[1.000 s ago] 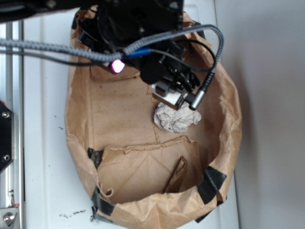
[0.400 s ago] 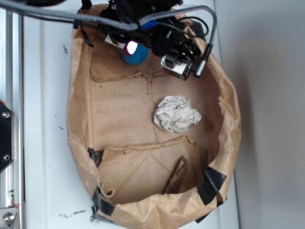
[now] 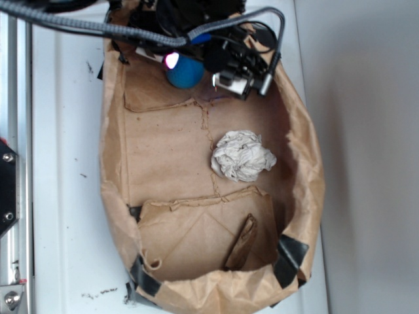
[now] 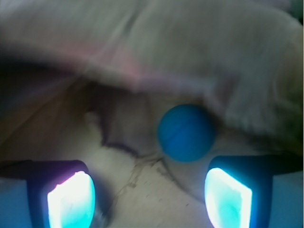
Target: Grab the blue ball.
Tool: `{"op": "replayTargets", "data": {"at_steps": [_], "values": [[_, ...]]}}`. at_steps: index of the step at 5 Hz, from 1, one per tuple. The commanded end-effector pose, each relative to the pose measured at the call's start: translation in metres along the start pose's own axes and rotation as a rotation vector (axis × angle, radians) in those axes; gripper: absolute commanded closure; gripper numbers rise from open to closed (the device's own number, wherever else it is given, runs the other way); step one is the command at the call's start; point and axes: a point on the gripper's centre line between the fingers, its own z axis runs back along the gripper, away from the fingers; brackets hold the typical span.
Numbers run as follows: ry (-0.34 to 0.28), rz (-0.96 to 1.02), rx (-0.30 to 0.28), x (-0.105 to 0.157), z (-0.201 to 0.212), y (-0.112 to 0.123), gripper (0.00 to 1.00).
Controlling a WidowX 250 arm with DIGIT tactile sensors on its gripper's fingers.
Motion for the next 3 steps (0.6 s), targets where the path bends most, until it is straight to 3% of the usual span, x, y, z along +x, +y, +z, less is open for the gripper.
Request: {"op": "replayTargets", "data": {"at_steps": [1, 3], "values": [[-0.130, 0.145, 0.043, -0.007, 0.001, -0.001, 0.00], [-0.124, 0.137, -0.029, -0.038, -0.002, -0.026, 0.00]]}}
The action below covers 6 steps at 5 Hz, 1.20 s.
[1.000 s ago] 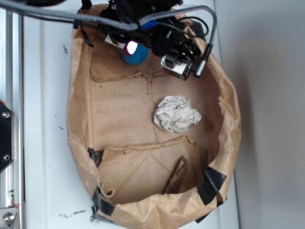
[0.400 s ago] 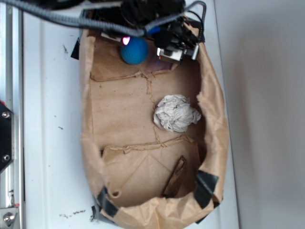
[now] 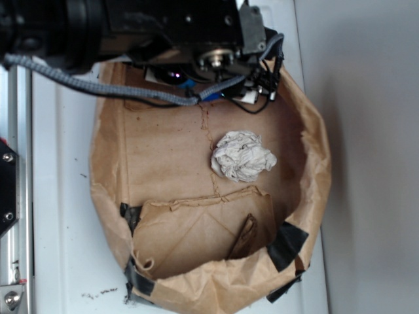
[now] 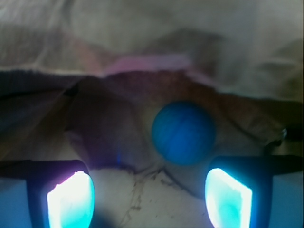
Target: Grab the blue ball.
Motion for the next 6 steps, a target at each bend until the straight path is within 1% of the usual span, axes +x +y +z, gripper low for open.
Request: {"op": "replayTargets", "data": {"at_steps": [1, 2, 3, 4, 5, 6], "values": [[-0.045, 0.021, -0.094, -0.030, 0.009, -0.011, 0.00], [-0.040, 0.041, -0.073, -0.028, 0.000, -0.008, 0.00], [-0.057, 0.061, -0.067, -0.019, -0.004, -0.002, 0.00], [-0.056, 0.082, -0.058, -0.007, -0.005, 0.005, 0.00], [-0.081, 0.123, -0.026, 0.006, -0.016, 0.009, 0.00], [-0.114, 0.149, 0.037, 0.019, -0.034, 0.011, 0.00]]}}
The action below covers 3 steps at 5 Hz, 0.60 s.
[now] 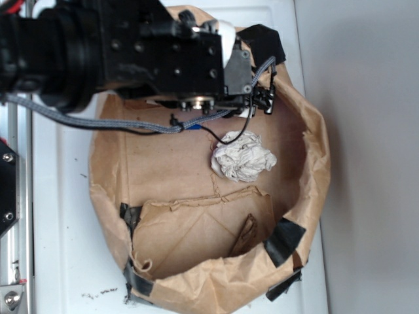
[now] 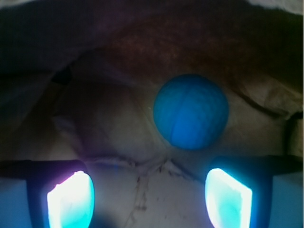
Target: Grab the blue ball.
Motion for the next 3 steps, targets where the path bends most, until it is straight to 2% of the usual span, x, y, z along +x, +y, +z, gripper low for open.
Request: {"op": "replayTargets", "data": {"at_steps": [1, 3], "values": [[-0.082, 0.079, 0.046, 0.028, -0.018, 0.006, 0.00], [-0.134, 0.101, 0.110, 0.036, -0.038, -0.006, 0.00]]}}
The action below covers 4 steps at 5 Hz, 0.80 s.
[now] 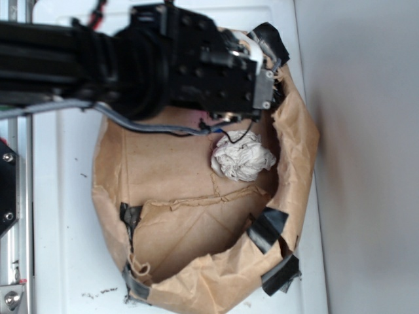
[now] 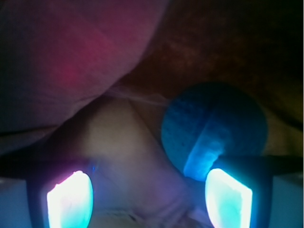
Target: Grab the blue ball.
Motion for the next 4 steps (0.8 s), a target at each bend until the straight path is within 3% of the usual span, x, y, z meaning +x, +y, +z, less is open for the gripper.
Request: {"op": "replayTargets", "data": {"at_steps": [1, 3, 4], "values": [[-0.020, 0.031, 0.000, 0.013, 0.000, 0.003, 0.00], [0.132, -0.049, -0.155, 0.005, 0.069, 0.023, 0.00], [0.135, -0.071, -0.181, 0.000, 0.076, 0.030, 0.00]]}}
